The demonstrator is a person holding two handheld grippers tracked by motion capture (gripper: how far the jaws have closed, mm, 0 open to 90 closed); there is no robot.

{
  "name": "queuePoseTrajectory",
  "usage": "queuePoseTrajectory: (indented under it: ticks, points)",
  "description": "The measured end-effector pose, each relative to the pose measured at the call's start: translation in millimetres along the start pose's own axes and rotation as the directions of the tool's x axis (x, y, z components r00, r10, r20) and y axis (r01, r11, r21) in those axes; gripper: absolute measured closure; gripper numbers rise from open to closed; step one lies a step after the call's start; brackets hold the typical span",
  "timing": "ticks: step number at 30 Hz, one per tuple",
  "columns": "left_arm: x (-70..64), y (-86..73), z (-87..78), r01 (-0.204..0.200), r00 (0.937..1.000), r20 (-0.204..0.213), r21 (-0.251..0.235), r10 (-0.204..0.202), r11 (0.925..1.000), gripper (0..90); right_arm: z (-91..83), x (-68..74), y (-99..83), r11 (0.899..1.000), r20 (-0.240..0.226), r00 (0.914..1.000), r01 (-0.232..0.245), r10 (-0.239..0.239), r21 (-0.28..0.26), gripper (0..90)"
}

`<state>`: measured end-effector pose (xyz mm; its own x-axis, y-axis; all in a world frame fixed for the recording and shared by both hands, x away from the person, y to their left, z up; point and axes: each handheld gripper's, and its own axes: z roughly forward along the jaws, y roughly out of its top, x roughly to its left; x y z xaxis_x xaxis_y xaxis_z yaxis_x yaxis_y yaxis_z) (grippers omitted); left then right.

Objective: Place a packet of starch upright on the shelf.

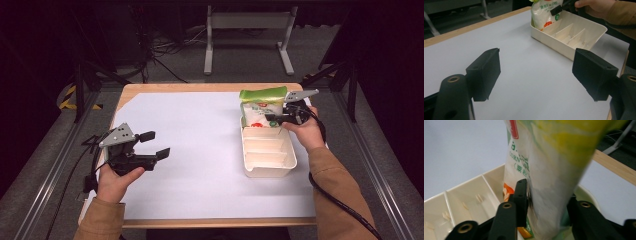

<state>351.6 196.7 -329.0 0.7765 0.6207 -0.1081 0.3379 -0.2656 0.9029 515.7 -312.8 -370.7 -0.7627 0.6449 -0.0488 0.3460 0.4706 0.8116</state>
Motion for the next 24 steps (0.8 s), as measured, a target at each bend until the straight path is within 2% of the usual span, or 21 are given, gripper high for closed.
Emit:
queuePoseTrajectory:
  ticks: [2,4,6,8,13,24]
  points:
    - [0.8,-0.2,-0.2,-0.003,1.0,-0.002,-0.001,0.003,1.0,23.2,-6.0,-1.2,0.9,0.998,0.01,0.9991,-0.041,0.042,-0.036,51.0]
    - [0.4,-0.9,-0.3,0.011,0.9999,-0.006,-0.001,-0.011,0.9999,22.9,-12.2,-2.2,2.2,0.997,0.019,0.9981,-0.058,0.059,-0.052,45.3]
    - [1.8,-1.2,-0.6,-0.001,0.9999,-0.011,0.001,0.001,1.0,22.2,-19.8,-2.6,4.0,0.995,0.02,0.9968,-0.075,0.077,-0.07,40.7]
    - [1.4,-2.9,-0.7,0.003,0.9999,-0.017,0.003,-0.003,1.0,21.3,-28.4,-2.2,5.9,0.993,0.02,0.996,-0.085,0.087,-0.084,38.8]
    - [3.4,-7.1,-4.0,-0.002,0.9991,-0.043,0.007,0.002,1.0,19.9,-53.6,2.3,9.5,0.992,0.031,0.9961,-0.08,0.083,-0.098,36.8]
    - [14.2,-22.0,-14.0,0.028,0.9953,-0.093,0.016,-0.027,0.9995,18.7,-93.8,19.2,10.6,0.99,0.033,0.9972,-0.063,0.068,-0.128,34.1]
